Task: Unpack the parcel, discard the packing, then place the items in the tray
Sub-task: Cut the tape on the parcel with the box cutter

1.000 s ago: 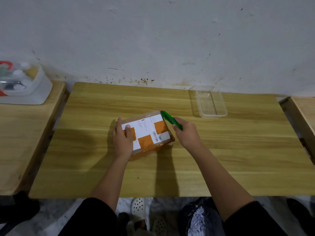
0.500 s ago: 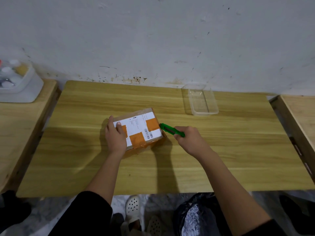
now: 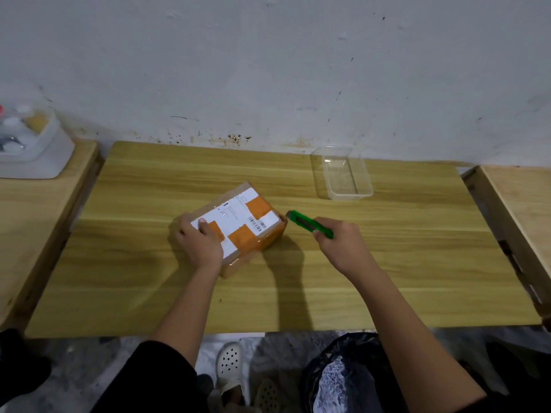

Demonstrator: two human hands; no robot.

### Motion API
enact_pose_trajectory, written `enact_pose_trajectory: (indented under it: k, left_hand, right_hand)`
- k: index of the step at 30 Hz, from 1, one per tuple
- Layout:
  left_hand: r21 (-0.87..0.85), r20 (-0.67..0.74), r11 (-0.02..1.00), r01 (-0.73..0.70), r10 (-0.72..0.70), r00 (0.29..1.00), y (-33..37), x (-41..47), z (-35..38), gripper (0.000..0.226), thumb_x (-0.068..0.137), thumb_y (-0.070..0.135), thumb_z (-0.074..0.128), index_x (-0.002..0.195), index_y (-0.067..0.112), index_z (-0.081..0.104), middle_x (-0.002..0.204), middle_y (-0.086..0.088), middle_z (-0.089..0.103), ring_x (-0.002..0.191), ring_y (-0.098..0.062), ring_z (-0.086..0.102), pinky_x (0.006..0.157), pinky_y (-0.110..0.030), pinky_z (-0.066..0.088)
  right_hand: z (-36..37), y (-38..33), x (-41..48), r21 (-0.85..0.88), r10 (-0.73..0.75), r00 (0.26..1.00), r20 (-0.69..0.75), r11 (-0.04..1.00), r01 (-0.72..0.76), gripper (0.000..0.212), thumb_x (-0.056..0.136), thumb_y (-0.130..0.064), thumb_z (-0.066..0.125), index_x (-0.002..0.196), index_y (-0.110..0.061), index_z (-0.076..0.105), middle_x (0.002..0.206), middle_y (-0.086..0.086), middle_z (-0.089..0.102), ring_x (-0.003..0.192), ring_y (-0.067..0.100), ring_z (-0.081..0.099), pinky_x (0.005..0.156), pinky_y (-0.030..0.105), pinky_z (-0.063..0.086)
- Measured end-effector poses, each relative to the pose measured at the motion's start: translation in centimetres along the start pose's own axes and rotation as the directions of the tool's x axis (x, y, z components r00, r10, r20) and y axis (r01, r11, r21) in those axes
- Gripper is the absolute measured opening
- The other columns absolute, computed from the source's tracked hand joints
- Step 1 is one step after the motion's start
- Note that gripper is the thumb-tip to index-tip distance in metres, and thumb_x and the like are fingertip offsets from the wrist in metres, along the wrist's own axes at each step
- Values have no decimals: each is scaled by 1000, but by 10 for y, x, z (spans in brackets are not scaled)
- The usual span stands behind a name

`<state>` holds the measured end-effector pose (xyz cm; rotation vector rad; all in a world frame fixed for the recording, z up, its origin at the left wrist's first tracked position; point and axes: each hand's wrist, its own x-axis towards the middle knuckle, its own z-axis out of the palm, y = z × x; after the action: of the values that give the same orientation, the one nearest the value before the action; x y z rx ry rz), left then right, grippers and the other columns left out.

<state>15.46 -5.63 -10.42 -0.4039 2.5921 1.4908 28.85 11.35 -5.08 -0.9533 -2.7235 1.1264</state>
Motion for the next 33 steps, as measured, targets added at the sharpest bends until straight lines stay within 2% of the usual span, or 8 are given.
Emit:
enact_pose_trajectory:
  k: [3, 5, 7, 9, 11, 14, 24, 33]
  left_hand:
    - [9, -11, 999, 51, -51, 999, -10, -24, -4, 30, 90, 18, 53, 114, 0, 46, 120, -21, 43, 98, -31, 46, 76, -32, 32]
    - [56, 76, 995, -83, 78, 994, -24, -35, -7, 23, 87, 19, 59, 96, 3, 46, 102, -14, 45, 78, -24, 43, 61, -29, 29]
    - [8, 239, 979, -205, 198, 951, -32, -35, -7, 21, 88, 17, 57, 98, 5, 43, 97, -12, 53, 70, -19, 49, 56, -28, 38]
    - [-59, 406, 957, -285, 284, 869, -34, -26, -7, 35, 91, 15, 52, 123, 6, 40, 119, -12, 54, 91, -17, 56, 75, -32, 49]
    - [-38, 555, 919, -392, 346, 757, -35, -16, -7, 55, 94, 19, 47, 144, 17, 24, 139, -4, 42, 119, -18, 47, 93, -32, 42]
    - [64, 646, 886, -459, 314, 695, -38, -10, -7, 62, 96, 32, 40, 148, 28, 6, 152, -3, 26, 133, -21, 34, 97, -30, 34]
    - [68, 498, 945, -320, 245, 831, -33, -57, 18, 68, 96, 32, 42, 148, 23, -1, 154, -11, 14, 137, -28, 28, 106, -36, 31]
    - [70, 493, 961, -266, 199, 847, -33, -58, 24, 69, 96, 34, 41, 147, 27, -5, 147, -15, 26, 126, -30, 39, 90, -30, 36]
  right_hand:
    - [2, 2, 1, 122, 34, 991, -130, 992, -18, 25, 91, -10, 50, 111, -12, 65, 67, 8, 56, 50, 13, 43, 44, 19, 35]
    - [4, 2, 3, 160, 59, 985, -164, 987, -33, 26, 91, -9, 49, 112, -12, 64, 64, 5, 55, 48, 12, 42, 39, 14, 32]
    - [6, 1, 6, 160, 82, 982, -171, 986, -54, 26, 91, -9, 48, 112, -11, 64, 67, 8, 56, 48, 13, 41, 40, 19, 32]
    - [7, 2, 7, 149, 105, 981, -166, 986, -80, 25, 91, -9, 47, 110, -10, 64, 67, 8, 56, 48, 14, 41, 41, 23, 31]
    - [8, 3, 7, 136, 114, 982, -152, 986, -94, 24, 92, -8, 46, 106, -9, 64, 61, 3, 50, 47, 13, 40, 37, 17, 29]
    - [13, 3, 7, 134, 110, 985, -137, 987, -91, 24, 91, -7, 45, 106, -7, 65, 57, -1, 47, 46, 12, 39, 33, 13, 29]
    - [22, -1, 4, 89, 99, 988, -120, 992, -88, 22, 92, -8, 44, 103, -5, 63, 70, 8, 54, 50, 12, 43, 42, 23, 31]
    - [26, -8, 7, -68, 85, 990, -108, 993, -93, 18, 91, -9, 43, 97, -1, 58, 72, 11, 51, 52, 16, 43, 45, 25, 32]
